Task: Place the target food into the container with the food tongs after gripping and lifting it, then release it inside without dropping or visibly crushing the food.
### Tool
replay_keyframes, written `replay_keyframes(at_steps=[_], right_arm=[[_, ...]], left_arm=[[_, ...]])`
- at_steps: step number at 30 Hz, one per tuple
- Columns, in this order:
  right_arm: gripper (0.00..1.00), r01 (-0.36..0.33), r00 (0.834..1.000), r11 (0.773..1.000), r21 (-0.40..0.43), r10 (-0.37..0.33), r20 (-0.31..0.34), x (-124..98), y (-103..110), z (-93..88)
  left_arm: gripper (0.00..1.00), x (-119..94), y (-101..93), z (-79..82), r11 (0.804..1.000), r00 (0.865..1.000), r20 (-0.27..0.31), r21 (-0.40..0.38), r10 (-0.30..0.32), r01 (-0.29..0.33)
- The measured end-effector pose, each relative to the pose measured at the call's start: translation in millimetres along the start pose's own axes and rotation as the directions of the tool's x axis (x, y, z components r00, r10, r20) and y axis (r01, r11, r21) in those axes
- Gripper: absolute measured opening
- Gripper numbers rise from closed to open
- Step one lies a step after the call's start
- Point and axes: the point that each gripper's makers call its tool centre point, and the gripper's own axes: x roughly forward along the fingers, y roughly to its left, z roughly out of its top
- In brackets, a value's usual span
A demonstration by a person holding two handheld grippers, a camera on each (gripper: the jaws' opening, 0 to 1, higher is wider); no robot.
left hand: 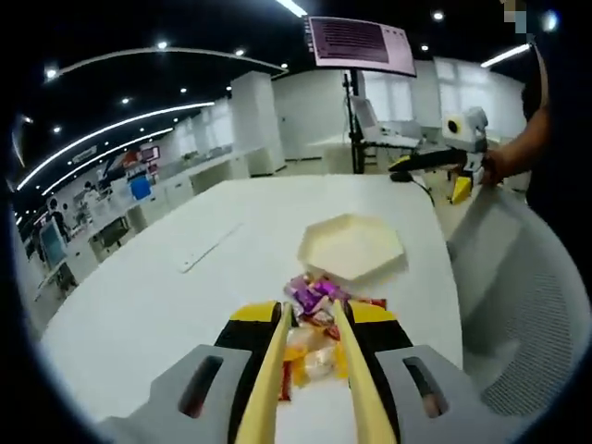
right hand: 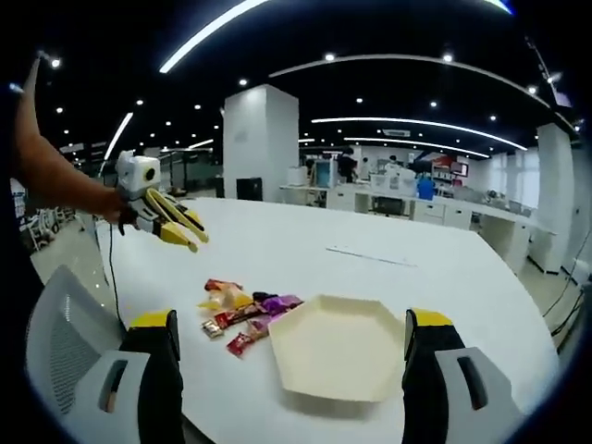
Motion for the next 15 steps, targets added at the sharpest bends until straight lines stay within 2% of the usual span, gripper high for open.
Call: replay_keyframes(at_steps=[1, 2, 3, 4, 8, 11, 15], right_arm=[[1.00, -0.003, 1.000, 1.000, 0.003, 0.003, -0.004, 0, 0, -1.2], [1.00, -0.003, 1.000, 1.000, 0.007, 0.003, -0.006, -1, -1, -1.0], [1.00, 0.001, 1.000, 1.000, 0.013, -0.001, 0.005, -2, -2, 1.0], [1.00, 0.010, 1.000, 1.000, 0.018, -0.010, 0.028, -5, -3, 5.5], [1.00, -0.003, 1.000, 0.999, 0.032, 0.002, 0.016, 0, -2, 4.0], [1.00, -0.017, 1.000, 1.000, 0.026, 0.017, 0.011, 1, 1, 2.6], [0.99, -0.009, 1.000, 1.000, 0.030, 0.008, 0.015, 0, -1, 3.3]], left_arm=[[0.24, 5, 2.5, -1.6, 1.000, 1.000, -0.013, -0.016, -0.003, 0.003], [0.24, 10, 3.6, -8.4, 0.997, 0.999, -0.049, -0.071, -0.014, 0.011], [0.23, 12, 7.0, -12.9, 0.998, 0.997, -0.075, -0.069, -0.012, 0.007], [0.23, 18, 10.5, -14.1, 0.999, 0.997, -0.077, -0.045, -0.013, 0.010], [0.24, 32, 15.2, -20.6, 0.999, 0.993, -0.117, -0.032, -0.012, 0.008], [0.24, 43, 12.7, -31.7, 0.999, 0.983, -0.177, -0.030, -0.050, 0.046], [0.23, 57, 13.5, -39.0, 0.997, 0.974, -0.212, -0.009, -0.076, 0.076]])
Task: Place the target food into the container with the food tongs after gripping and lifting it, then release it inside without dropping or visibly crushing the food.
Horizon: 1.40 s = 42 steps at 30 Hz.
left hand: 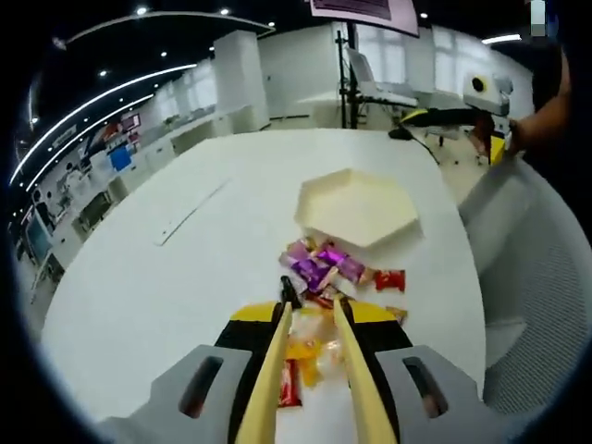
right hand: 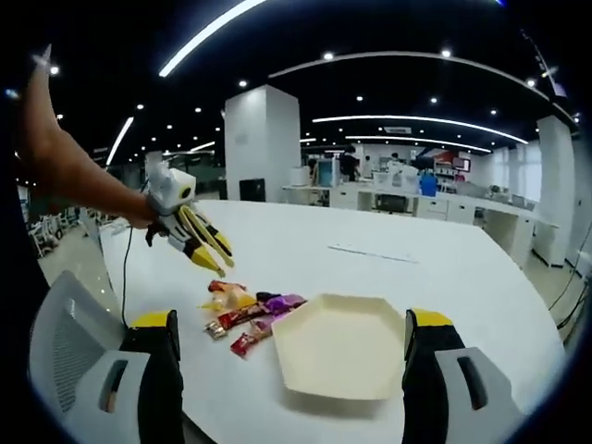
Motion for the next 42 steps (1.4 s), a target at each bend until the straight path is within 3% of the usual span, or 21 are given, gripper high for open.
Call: replay_keyframes(at_steps=[6, 10, 11, 13, 14, 16, 25, 35, 39, 40, 42], right_arm=[[0.99, 0.012, 1.000, 1.000, 0.018, -0.011, -0.006, 0, -4, -2.0], [0.99, 0.006, 1.000, 1.000, 0.012, -0.006, -0.013, 0, -2, -3.5], [0.99, 0.004, 1.000, 1.000, 0.011, -0.004, -0.014, 1, -2, -3.7], [0.99, 0.007, 1.000, 1.000, 0.008, -0.007, -0.015, 1, -2, -3.8], [0.99, 0.011, 1.000, 1.000, 0.006, -0.011, -0.012, 0, -2, -3.3], [0.99, 0.014, 1.000, 1.000, 0.013, -0.013, -0.015, 0, -4, -4.1], [0.99, 0.019, 1.000, 0.999, 0.029, -0.019, -0.004, -1, -6, -2.4], [0.97, 0.017, 1.000, 0.999, 0.033, -0.017, -0.006, -1, -6, -3.3], [0.97, 0.016, 1.000, 0.999, 0.036, -0.016, -0.003, -1, -6, -2.7], [0.97, 0.016, 1.000, 0.999, 0.035, -0.015, -0.001, -1, -6, -2.5], [0.96, 0.012, 1.000, 0.999, 0.037, -0.012, -0.005, -1, -5, -3.0]], left_arm=[[0.23, 13, -3.5, -0.7, 0.999, 0.999, -0.029, 0.041, -0.034, 0.036], [0.23, 23, 5.5, -12.1, 0.998, 0.995, -0.092, 0.047, -0.027, 0.032], [0.23, 25, 8.1, -17.5, 0.998, 0.991, -0.129, 0.050, -0.018, 0.024], [0.23, 28, 4.3, -16.6, 0.998, 0.990, -0.135, 0.048, -0.039, 0.046], [0.22, 28, 5.1, -22.9, 0.995, 0.982, -0.185, 0.081, -0.035, 0.050], [0.22, 33, -0.4, -24.6, 0.995, 0.979, -0.194, 0.071, -0.061, 0.076], [0.23, 43, -3.4, -39.7, 0.976, 0.953, -0.301, 0.196, -0.036, 0.099], [0.23, 46, -0.2, -38.0, 0.972, 0.950, -0.309, 0.206, -0.045, 0.113], [0.23, 44, 0.3, -45.8, 0.932, 0.934, -0.358, 0.335, -0.006, 0.135], [0.22, 45, -0.1, -47.7, 0.931, 0.933, -0.360, 0.339, -0.007, 0.137], [0.21, 47, 4.3, -45.5, 0.948, 0.937, -0.349, 0.299, 0.004, 0.107]])
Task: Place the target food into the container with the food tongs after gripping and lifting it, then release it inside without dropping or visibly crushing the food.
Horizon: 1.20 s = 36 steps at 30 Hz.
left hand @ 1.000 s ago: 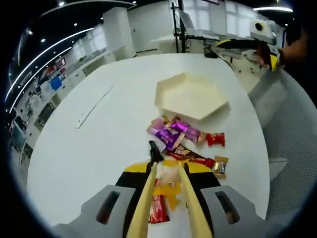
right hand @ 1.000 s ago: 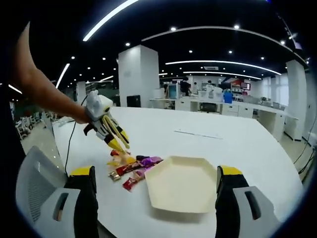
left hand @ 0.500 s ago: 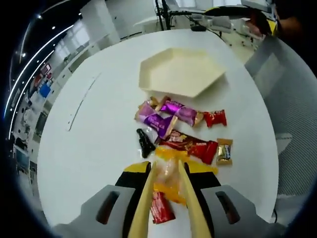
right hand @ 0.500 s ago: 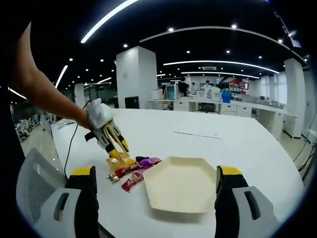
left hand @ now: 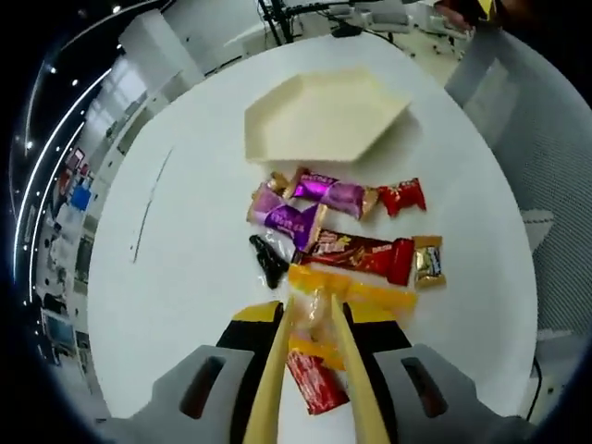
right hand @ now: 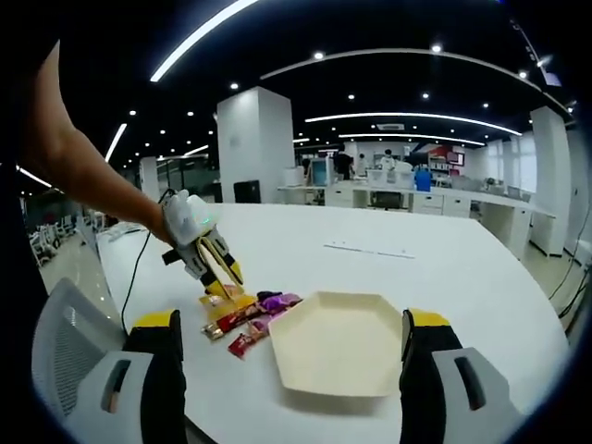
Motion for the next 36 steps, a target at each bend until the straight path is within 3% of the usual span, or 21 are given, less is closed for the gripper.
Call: replay_keyframes(at_steps=[4, 6, 11, 17, 23, 26, 33, 36], right_arm=[[0.96, 0.002, 1.000, 1.000, -0.001, -0.002, 0.000, 0, -1, 0.0], [0.96, 0.002, 1.000, 1.000, 0.003, -0.002, 0.004, 0, -1, 0.7], [0.94, 0.003, 1.000, 1.000, 0.006, -0.003, 0.003, -1, -2, 0.5], [0.93, -0.004, 1.000, 1.000, -0.001, 0.004, -0.005, 0, 0, -0.8], [0.94, -0.014, 1.000, 1.000, -0.008, 0.013, -0.010, 1, 2, -1.5], [0.99, -0.017, 1.000, 0.999, -0.045, 0.016, -0.015, 2, 4, -2.4], [1.00, -0.066, 0.997, 0.998, 0.020, 0.066, -0.039, 1, 6, -6.1], [1.00, -0.090, 0.994, 0.996, -0.007, 0.090, -0.061, -1, 12, -8.6]], left_arm=[[0.16, 0, 4.7, -0.2, 0.997, 1.000, -0.018, -0.077, 0.021, -0.022], [0.15, 0, 5.0, 1.6, 0.998, 0.999, -0.021, -0.053, 0.026, -0.027], [0.13, -2, 8.7, 2.9, 0.996, 1.000, -0.008, -0.084, 0.020, -0.021], [0.14, -14, 18.3, 7.2, 0.985, 0.999, 0.028, -0.172, 0.035, -0.029], [0.14, -26, 27.3, 10.9, 0.980, 0.998, 0.039, -0.195, 0.044, -0.035], [0.14, -32, 31.0, 13.2, 0.979, 0.998, 0.040, -0.200, 0.047, -0.038], [0.14, -43, 33.4, 21.8, 0.984, 0.999, 0.039, -0.175, 0.029, -0.022], [0.14, -47, 34.5, 22.8, 0.986, 0.999, 0.032, -0.164, 0.023, -0.018]])
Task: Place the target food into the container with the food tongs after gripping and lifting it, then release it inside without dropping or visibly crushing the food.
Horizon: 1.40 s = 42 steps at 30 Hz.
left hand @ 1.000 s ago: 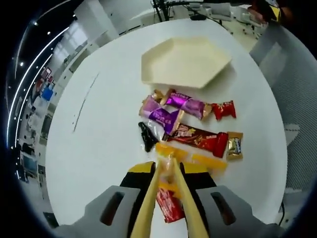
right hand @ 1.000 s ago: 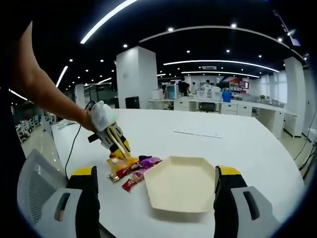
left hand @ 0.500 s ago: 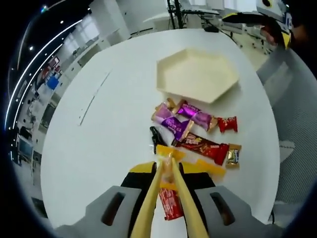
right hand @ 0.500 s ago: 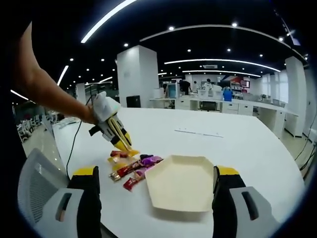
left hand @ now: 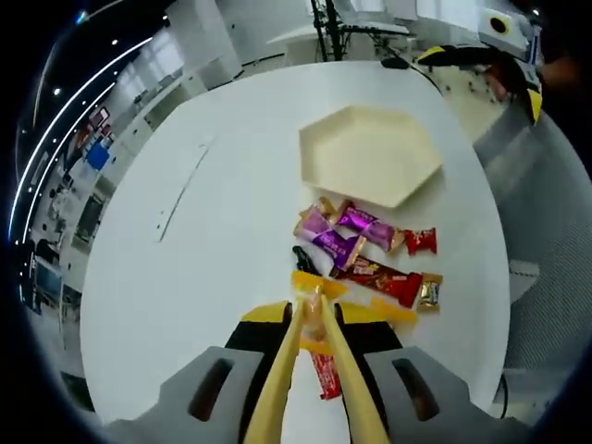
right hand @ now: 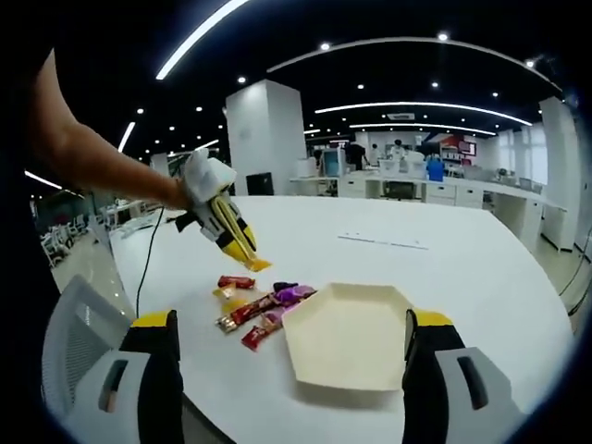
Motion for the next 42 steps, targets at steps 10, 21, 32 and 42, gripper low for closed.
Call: replay_keyframes(at_steps=[10, 21, 32, 42], right_arm=[[1.00, -0.006, 1.000, 0.991, -0.135, 0.003, -0.023, 1, 10, -15.0], [1.00, -0.024, 1.000, 0.987, -0.160, 0.025, 0.000, 6, 13, -4.0], [1.00, 0.024, 0.999, 0.990, -0.139, -0.020, 0.028, 4, -1, -1.6], [1.00, 0.030, 0.999, 0.988, -0.151, -0.026, 0.025, 4, 0, -1.7]], left_arm=[[0.14, -14, 9.8, 6.5, 1.000, 1.000, -0.010, -0.007, 0.002, -0.002], [0.15, -15, 6.5, 22.8, 1.000, 1.000, -0.007, 0.015, -0.004, 0.005], [0.15, -8, 1.0, 42.5, 0.999, 0.999, 0.017, -0.025, -0.030, 0.030], [0.15, 21, -13.5, 91.1, 1.000, 0.999, 0.036, -0.004, -0.030, 0.030]])
